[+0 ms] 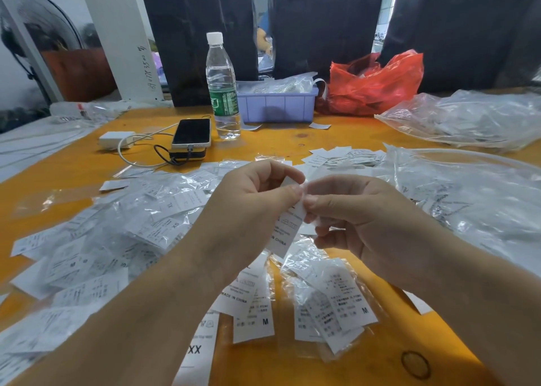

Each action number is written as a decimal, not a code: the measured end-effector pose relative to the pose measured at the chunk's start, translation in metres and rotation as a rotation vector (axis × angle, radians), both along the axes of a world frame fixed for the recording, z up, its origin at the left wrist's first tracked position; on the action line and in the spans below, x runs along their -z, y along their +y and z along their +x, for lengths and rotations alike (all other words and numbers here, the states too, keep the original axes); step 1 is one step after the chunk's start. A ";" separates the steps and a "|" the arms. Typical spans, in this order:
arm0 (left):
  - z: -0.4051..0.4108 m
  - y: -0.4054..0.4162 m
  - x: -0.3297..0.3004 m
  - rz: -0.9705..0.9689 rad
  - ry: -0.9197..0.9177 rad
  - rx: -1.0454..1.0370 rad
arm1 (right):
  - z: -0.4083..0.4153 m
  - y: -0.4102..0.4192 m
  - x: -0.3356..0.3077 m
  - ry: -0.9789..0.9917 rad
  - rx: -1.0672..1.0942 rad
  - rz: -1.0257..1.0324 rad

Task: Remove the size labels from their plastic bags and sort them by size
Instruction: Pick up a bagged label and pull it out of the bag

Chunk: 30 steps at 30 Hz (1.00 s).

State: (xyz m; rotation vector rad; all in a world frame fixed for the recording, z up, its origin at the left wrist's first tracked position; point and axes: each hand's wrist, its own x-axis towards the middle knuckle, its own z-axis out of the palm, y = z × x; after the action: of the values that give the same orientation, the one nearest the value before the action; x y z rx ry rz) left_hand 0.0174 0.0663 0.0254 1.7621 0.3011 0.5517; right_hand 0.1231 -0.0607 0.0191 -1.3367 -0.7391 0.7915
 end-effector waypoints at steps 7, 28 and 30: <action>0.000 -0.002 -0.001 -0.028 0.043 -0.009 | -0.001 -0.001 -0.004 -0.008 0.084 0.040; 0.001 -0.001 -0.002 -0.015 0.080 -0.075 | -0.002 -0.001 -0.005 -0.041 0.197 0.145; 0.001 0.000 -0.002 0.017 0.082 -0.082 | -0.002 -0.001 -0.005 -0.034 0.173 0.152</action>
State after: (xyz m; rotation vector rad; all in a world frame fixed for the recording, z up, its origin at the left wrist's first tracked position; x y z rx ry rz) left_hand 0.0186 0.0659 0.0277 1.7973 0.4286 0.5427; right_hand 0.1212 -0.0617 0.0244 -1.2602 -0.6859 0.5654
